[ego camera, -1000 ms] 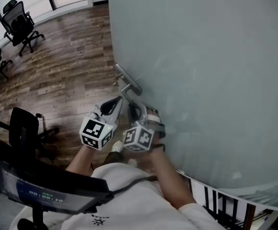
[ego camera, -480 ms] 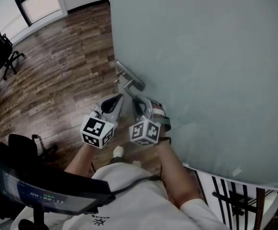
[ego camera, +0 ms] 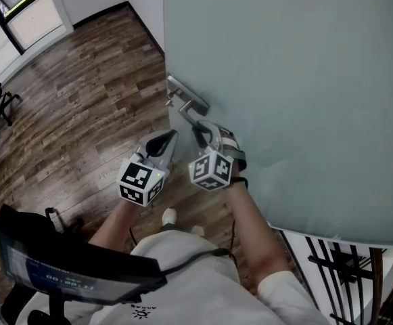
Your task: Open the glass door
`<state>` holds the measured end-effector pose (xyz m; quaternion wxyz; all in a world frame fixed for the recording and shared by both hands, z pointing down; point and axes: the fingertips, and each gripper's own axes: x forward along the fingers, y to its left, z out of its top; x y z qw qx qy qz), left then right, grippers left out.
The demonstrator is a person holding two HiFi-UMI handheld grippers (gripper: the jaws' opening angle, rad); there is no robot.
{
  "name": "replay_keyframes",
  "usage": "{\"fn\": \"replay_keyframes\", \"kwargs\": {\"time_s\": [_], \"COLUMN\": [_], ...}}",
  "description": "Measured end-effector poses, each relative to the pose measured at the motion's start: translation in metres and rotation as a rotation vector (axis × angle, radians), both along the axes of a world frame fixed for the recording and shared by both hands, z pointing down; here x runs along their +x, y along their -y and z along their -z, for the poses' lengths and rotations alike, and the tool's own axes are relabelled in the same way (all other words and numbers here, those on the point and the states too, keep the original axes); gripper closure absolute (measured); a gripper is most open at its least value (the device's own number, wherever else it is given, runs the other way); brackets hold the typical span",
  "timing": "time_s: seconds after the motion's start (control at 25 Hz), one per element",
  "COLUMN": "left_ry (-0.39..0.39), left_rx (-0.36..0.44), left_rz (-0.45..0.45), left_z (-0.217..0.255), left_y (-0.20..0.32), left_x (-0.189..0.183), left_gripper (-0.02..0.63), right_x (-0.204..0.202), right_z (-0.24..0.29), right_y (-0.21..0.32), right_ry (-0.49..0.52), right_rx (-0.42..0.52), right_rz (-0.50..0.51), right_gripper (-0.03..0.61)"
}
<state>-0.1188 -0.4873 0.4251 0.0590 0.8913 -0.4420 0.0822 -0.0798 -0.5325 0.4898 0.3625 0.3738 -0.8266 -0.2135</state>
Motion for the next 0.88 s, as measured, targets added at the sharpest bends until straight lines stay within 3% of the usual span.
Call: {"fn": "replay_keyframes", "kwargs": {"time_s": [0.88], "left_ry": [0.002], "left_rx": [0.021], "left_rz": [-0.149], "left_z": [0.009], "left_y": [-0.001], "left_x": [0.052], "left_gripper": [0.611], "right_x": [0.051], "right_z": [0.008], "right_y": [0.037], "right_ry": [-0.014], "right_rx": [0.017], "right_rz": [-0.137], "right_gripper": [0.485]}}
